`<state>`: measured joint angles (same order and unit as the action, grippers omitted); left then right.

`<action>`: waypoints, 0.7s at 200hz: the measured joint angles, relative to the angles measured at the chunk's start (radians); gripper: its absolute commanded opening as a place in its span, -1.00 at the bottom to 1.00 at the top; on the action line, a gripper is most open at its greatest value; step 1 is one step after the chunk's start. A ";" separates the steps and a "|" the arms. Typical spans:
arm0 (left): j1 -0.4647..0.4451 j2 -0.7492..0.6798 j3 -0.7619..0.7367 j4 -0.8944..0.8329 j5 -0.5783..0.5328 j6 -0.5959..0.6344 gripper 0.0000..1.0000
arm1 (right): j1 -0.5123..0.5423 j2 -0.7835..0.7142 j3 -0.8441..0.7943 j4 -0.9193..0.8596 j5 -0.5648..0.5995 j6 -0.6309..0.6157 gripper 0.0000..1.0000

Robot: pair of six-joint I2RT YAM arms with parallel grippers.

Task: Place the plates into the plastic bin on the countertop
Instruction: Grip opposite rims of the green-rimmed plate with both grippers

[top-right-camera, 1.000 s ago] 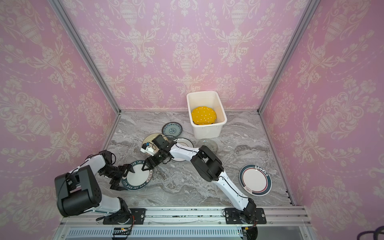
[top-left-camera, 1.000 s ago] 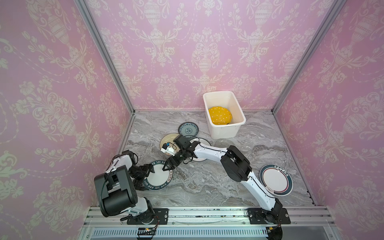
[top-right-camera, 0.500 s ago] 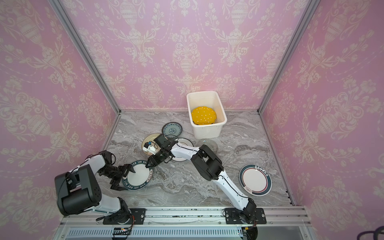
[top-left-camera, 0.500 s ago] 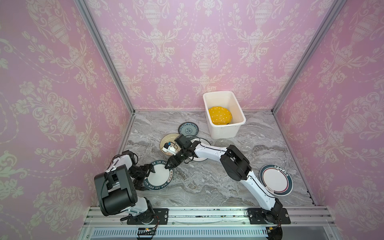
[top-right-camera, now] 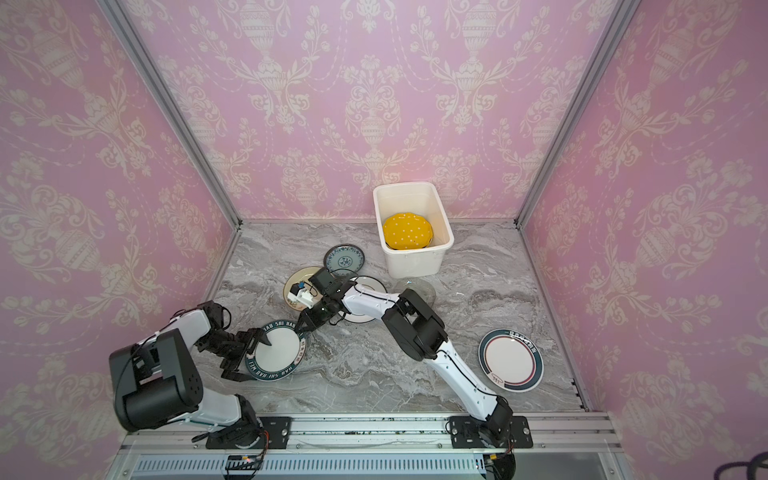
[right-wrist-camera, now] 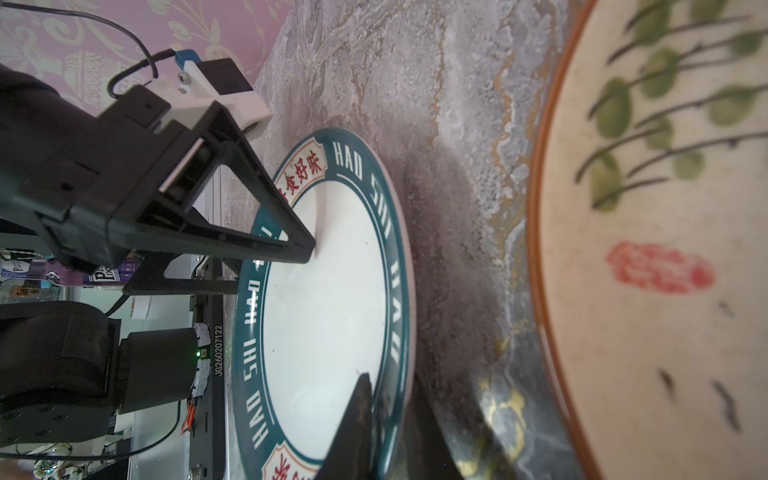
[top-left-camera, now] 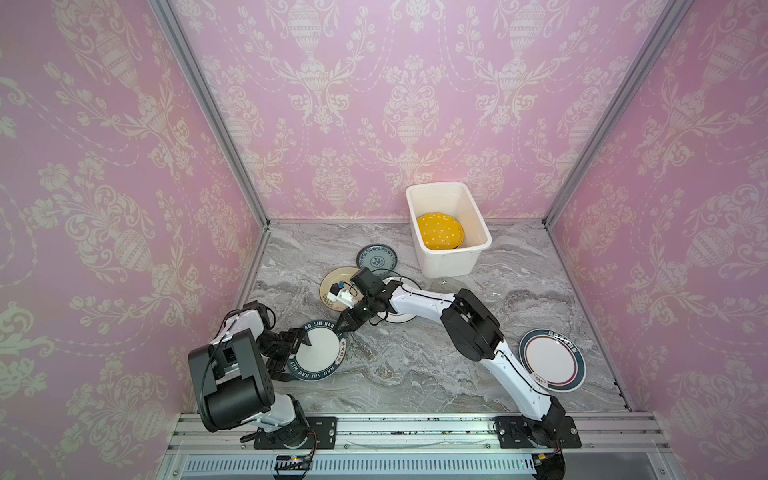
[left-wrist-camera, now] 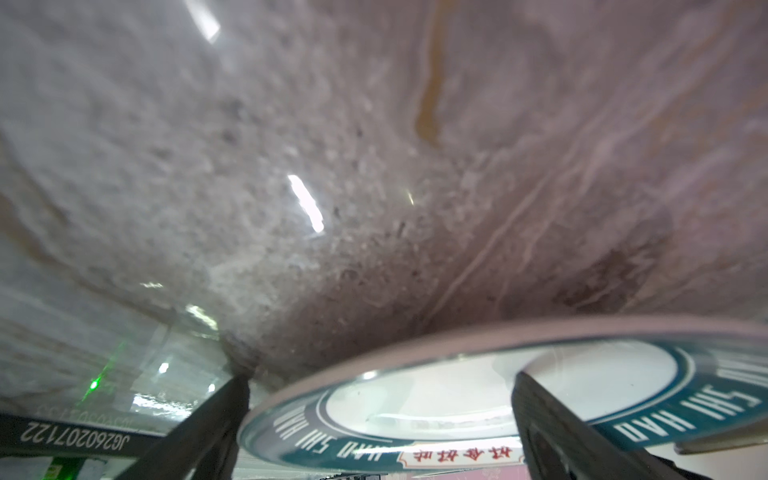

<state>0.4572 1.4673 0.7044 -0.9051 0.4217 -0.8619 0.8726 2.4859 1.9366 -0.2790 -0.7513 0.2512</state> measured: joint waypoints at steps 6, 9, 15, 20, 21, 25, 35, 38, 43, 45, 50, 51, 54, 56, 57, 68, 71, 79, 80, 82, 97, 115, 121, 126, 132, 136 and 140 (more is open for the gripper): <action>0.000 0.000 0.000 0.000 0.005 0.000 0.99 | -0.001 0.002 0.000 0.000 0.000 0.005 -0.84; 0.000 0.000 0.000 0.000 0.007 0.000 0.99 | -0.002 0.002 0.000 0.000 -0.001 0.007 -0.85; 0.000 0.001 0.000 0.000 0.010 0.000 0.99 | -0.002 0.002 0.000 0.000 -0.001 0.010 -0.86; 0.000 0.001 -0.001 0.000 0.010 0.001 0.99 | -0.002 0.002 0.002 0.000 0.000 0.011 -0.86; 0.000 0.001 -0.001 0.000 0.011 0.001 0.99 | -0.002 0.002 0.002 0.000 0.000 0.011 -0.86; 0.000 0.001 -0.001 0.000 0.011 0.001 0.99 | -0.002 0.002 0.002 0.000 0.000 0.013 -0.88; 0.000 0.001 -0.001 0.000 0.014 0.004 0.99 | -0.002 0.002 0.003 0.000 0.000 0.015 -0.91; 0.000 0.001 -0.001 -0.001 0.014 0.005 0.99 | -0.002 0.002 0.003 0.000 0.000 0.016 -0.91; 0.000 0.001 -0.001 -0.001 0.014 0.006 0.99 | -0.002 0.003 0.004 0.000 0.000 0.018 -0.92; 0.000 0.001 -0.001 -0.001 0.015 0.007 0.99 | -0.002 0.003 0.004 0.000 0.000 0.019 -0.92; 0.000 0.001 -0.001 -0.001 0.015 0.008 0.99 | -0.002 0.003 0.004 0.000 0.000 0.020 -0.94; 0.000 0.001 -0.001 -0.002 0.015 0.008 0.99 | -0.002 0.003 0.004 0.000 0.000 0.021 -0.94; 0.000 0.001 -0.001 -0.002 0.015 0.009 0.99 | -0.002 0.003 0.004 0.000 0.000 0.022 -0.95; 0.000 0.001 -0.001 -0.002 0.015 0.009 0.99 | -0.002 0.003 0.004 0.000 0.000 0.023 -0.95; 0.000 0.001 -0.001 -0.002 0.015 0.009 0.99 | -0.002 0.003 0.004 0.000 0.000 0.023 -0.95; 0.000 0.001 -0.001 -0.003 0.016 0.013 0.99 | -0.002 0.003 0.005 0.000 -0.001 0.026 -0.97; 0.000 0.001 -0.001 -0.003 0.017 0.014 0.99 | -0.002 0.003 0.005 0.000 -0.001 0.026 -0.97; 0.000 0.001 -0.001 -0.004 0.018 0.016 0.99 | -0.003 0.003 0.006 0.000 0.000 0.027 -0.99; 0.000 0.001 -0.001 -0.004 0.018 0.016 0.99 | -0.003 0.003 0.006 0.000 0.000 0.027 -0.99; 0.000 0.000 -0.001 -0.004 0.018 0.017 0.99 | -0.003 0.003 0.006 -0.001 0.000 0.027 -1.00; 0.000 0.000 -0.001 -0.005 0.019 0.024 0.99 | -0.003 0.003 0.006 -0.003 -0.001 0.029 -1.00; 0.000 0.000 0.000 -0.008 0.019 0.037 0.99 | -0.003 0.003 0.011 -0.012 -0.001 0.027 -1.00; 0.000 0.000 0.000 -0.009 0.019 0.042 0.99 | -0.003 0.003 0.013 -0.018 -0.001 0.023 -1.00; 0.000 0.000 0.001 -0.010 0.020 0.045 0.99 | -0.003 0.003 0.016 -0.024 0.000 0.020 -1.00; 0.000 -0.001 0.002 -0.011 0.020 0.051 0.99 | -0.003 0.003 0.018 -0.028 0.000 0.016 -1.00; 0.000 -0.001 0.005 -0.014 0.019 0.055 0.99 | -0.003 0.003 0.019 -0.032 -0.001 0.013 -1.00; 0.000 -0.001 0.008 -0.017 0.019 0.061 0.99 | -0.003 0.003 0.021 -0.036 -0.001 0.010 -1.00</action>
<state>0.4568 1.4662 0.7124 -0.9222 0.4408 -0.8005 0.8692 2.4886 1.9579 -0.3153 -0.7525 0.2607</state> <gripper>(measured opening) 0.994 0.098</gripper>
